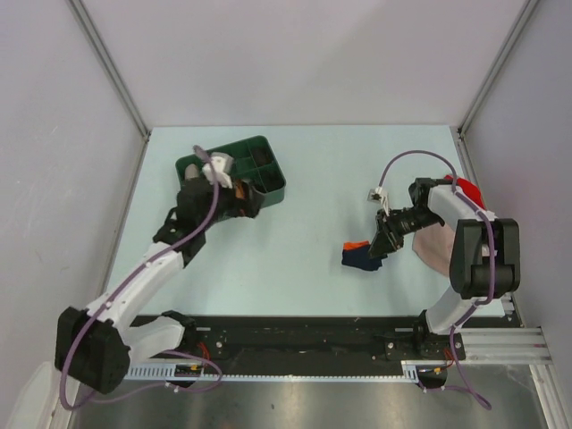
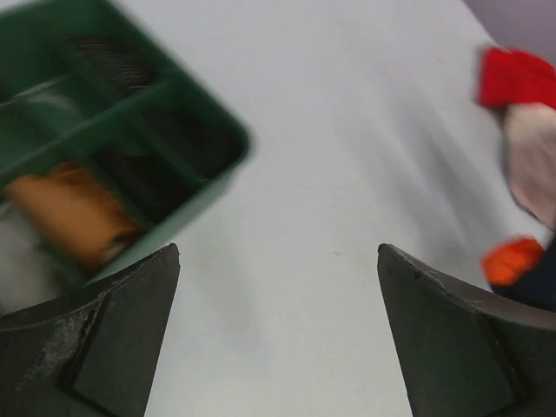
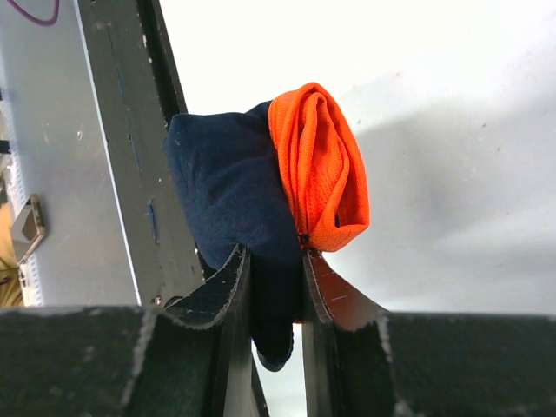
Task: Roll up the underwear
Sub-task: Pick up the underwear from the center of the board, then move the storage box to the center of the board.
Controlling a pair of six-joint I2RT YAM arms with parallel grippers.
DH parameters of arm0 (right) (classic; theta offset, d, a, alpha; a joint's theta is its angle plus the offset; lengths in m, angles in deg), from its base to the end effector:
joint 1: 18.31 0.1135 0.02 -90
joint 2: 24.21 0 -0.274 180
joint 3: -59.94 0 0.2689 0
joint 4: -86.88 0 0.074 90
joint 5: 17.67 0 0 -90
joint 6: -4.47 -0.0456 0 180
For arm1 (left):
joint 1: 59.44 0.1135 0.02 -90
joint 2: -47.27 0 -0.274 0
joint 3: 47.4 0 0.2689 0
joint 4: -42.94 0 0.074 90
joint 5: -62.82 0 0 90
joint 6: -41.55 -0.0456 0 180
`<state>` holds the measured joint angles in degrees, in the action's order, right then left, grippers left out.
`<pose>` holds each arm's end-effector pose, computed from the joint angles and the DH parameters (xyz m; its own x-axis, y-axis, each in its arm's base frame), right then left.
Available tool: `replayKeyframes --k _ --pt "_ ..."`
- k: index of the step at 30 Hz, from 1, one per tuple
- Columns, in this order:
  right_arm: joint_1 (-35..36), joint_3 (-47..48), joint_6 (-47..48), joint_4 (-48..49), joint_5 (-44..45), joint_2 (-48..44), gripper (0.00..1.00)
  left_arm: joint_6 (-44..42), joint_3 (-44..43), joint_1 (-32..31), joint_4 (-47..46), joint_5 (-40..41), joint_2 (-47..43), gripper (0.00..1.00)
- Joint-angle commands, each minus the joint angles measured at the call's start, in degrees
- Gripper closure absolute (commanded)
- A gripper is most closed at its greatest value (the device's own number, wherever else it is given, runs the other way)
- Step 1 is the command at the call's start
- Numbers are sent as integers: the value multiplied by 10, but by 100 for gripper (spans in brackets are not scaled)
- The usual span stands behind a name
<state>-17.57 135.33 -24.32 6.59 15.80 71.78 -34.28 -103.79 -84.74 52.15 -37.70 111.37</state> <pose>0.2811 0.0417 0.1940 -0.6048 -0.4912 -0.6269 -0.7881 0.2554 0.5601 0.2500 -0.1274 0.2893 -0.3966 -0.0787 -0.9146 0.4961 0.8199 -0.2857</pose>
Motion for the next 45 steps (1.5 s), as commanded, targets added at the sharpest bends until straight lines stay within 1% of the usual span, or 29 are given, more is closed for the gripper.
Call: replayKeyframes --k 1,2,3,5,6,7,8,9,10,11,12,13,16,21,24,25,27,28,30,31,32,34,36,39,40,42,43,44,45 --pt "-4 18 -16 9 -27 -27 100 53 10 82 90 180 -71 0" --pt "-2 18 -17 9 -27 -27 100 59 11 96 97 198 -75 0" --pt "-2 18 -16 10 -28 -27 100 55 13 135 104 198 -71 2" --pt "-2 18 -21 13 -24 -28 100 62 11 187 110 149 -51 8" --pt "-2 18 -22 15 -24 -29 100 71 5 240 120 125 -15 12" --pt "-1 18 -27 18 -20 -31 100 76 1 269 123 72 8 15" --pt "-1 18 -30 21 -18 -35 100 75 -5 310 124 44 30 10" --pt "-1 19 -33 24 -17 -38 100 76 -22 326 126 24 59 6" --pt "0 18 -37 29 -13 -40 100 81 -32 341 126 -16 106 3" --pt "0 18 -41 31 -11 -45 100 81 -41 361 127 -25 130 4" --pt "0 18 -43 31 -10 -46 100 81 -61 365 133 -23 150 6" --pt "1 18 -43 32 -9 -48 100 80 -71 367 138 -14 178 6" --pt "1 18 -42 30 -9 -48 100 67 -102 368 151 21 210 9" --pt "2 18 -44 37 -10 -45 100 35 -159 368 195 38 279 27" --pt "5 18 -46 41 -7 -50 100 34 -163 368 196 40 299 37" --pt "7 18 -48 41 -7 -50 100 34 -163 367 194 39 302 44" --pt "8 19 -53 48 -3 -55 100 37 -164 366 192 36 309 51" --pt "10 19 -56 51 -2 -57 100 37 -164 363 194 34 309 60" --pt "13 19 -68 60 -2 -63 100 38 -163 358 194 34 311 71" --pt "14 20 -72 64 -2 -65 100 38 -163 352 198 38 310 84" --pt "19 20 -79 70 0 -68 100 40 -158 347 199 40 307 91" --pt "25 22 -106 90 3 -76 100 46 -152 330 206 57 291 100" --pt "39 24 -130 123 8 -82 100 63 -137 315 213 85 265 99" --pt "65 24 -200 180 17 -95 100 96 -109 284 231 104 224 100" --pt "72 24 -240 197 20 -104 100 107 -98 270 230 120 213 100" --pt "90 24 -290 255 33 -111 100 134 -60 258 226 121 184 100" --pt "96 24 -313 277 39 -113 100 147 -47 234 223 130 155 100" --pt "105 24 -365 319 55 -120 100 160 -27 225 224 132 141 99" --pt "114 24 -385 340 62 -124 100 182 -15 214 222 135 129 99"
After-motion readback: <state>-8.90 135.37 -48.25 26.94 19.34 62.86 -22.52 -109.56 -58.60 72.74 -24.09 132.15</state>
